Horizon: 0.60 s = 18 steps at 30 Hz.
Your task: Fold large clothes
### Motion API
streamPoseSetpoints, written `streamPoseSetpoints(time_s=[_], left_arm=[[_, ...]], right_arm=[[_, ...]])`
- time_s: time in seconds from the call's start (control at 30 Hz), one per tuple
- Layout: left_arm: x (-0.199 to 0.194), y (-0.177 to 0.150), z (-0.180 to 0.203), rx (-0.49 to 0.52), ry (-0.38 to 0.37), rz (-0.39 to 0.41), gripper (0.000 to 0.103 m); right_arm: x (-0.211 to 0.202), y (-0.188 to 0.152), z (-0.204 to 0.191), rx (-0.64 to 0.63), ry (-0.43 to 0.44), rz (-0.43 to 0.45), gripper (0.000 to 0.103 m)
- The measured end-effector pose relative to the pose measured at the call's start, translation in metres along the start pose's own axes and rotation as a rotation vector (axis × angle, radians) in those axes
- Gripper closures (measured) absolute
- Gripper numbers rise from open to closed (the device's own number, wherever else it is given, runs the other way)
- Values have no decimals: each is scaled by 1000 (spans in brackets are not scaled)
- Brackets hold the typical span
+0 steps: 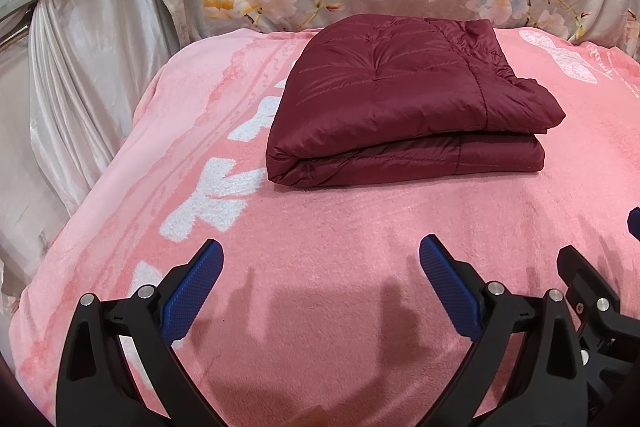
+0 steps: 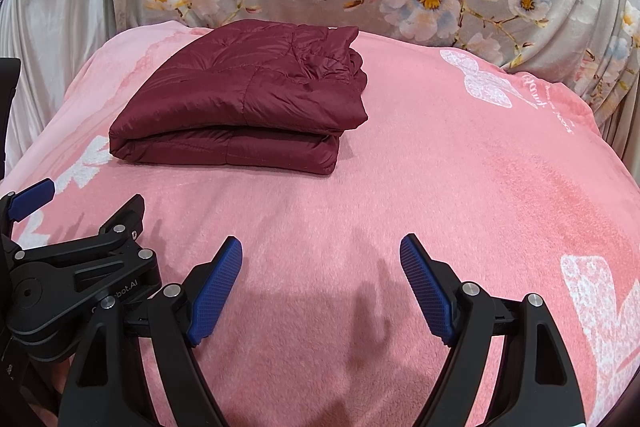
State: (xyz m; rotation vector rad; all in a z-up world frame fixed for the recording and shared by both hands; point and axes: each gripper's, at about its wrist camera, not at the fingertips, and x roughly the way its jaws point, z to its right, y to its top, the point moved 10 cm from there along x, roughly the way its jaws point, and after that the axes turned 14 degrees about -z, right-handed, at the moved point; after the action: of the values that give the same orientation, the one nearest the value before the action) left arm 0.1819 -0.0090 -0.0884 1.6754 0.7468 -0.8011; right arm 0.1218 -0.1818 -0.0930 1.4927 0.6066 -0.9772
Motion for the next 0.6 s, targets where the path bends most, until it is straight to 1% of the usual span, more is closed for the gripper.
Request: streamPoseSetpoints(time_s=[0.6], left_arm=[[-3, 1, 2, -3, -3, 6, 8]], right_arm=[[-2, -1, -4, 3, -4, 5, 24]])
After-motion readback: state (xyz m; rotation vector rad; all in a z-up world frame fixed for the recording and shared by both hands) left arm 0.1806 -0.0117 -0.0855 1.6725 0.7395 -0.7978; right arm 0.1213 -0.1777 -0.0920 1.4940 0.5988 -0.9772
